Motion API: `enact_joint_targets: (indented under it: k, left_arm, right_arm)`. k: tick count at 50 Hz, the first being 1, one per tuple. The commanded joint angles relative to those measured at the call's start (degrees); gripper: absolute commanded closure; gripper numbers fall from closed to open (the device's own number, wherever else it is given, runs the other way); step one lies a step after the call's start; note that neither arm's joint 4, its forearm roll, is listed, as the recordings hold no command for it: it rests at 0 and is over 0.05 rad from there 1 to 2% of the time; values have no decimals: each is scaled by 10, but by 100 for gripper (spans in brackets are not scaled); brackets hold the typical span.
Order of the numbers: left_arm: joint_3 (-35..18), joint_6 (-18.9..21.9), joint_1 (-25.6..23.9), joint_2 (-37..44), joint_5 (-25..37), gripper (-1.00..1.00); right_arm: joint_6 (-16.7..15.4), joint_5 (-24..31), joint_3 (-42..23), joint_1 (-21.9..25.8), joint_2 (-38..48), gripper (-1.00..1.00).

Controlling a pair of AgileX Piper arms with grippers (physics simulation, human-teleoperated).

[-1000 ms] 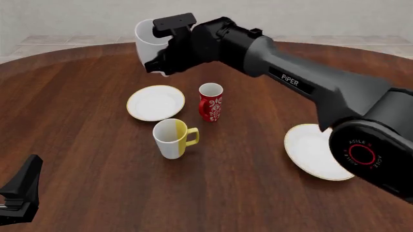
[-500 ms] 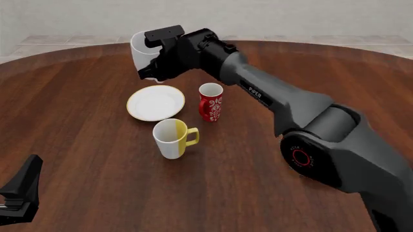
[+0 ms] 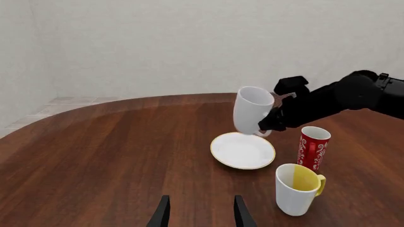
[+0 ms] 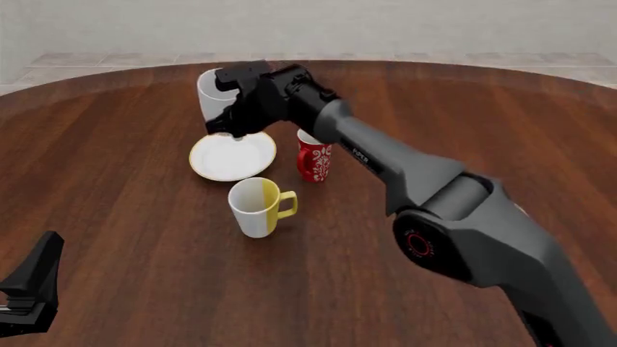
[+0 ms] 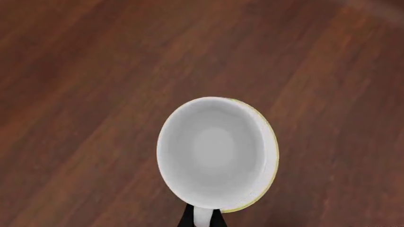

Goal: Put the white mug on the left plate.

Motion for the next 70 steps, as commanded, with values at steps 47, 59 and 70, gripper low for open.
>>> enact_joint_targets:
  k: [47,59,70]
  left_arm:
    - [0,0,0,0,0,-100]
    - [0,0,0,0,0,-100]
    - [0,0,0,0,0,-100]
  right_arm:
    - [21,70,-170,-8,139,100]
    - [24,82,-197,-3,157,100]
    - [27,80,-198,0,166,100]
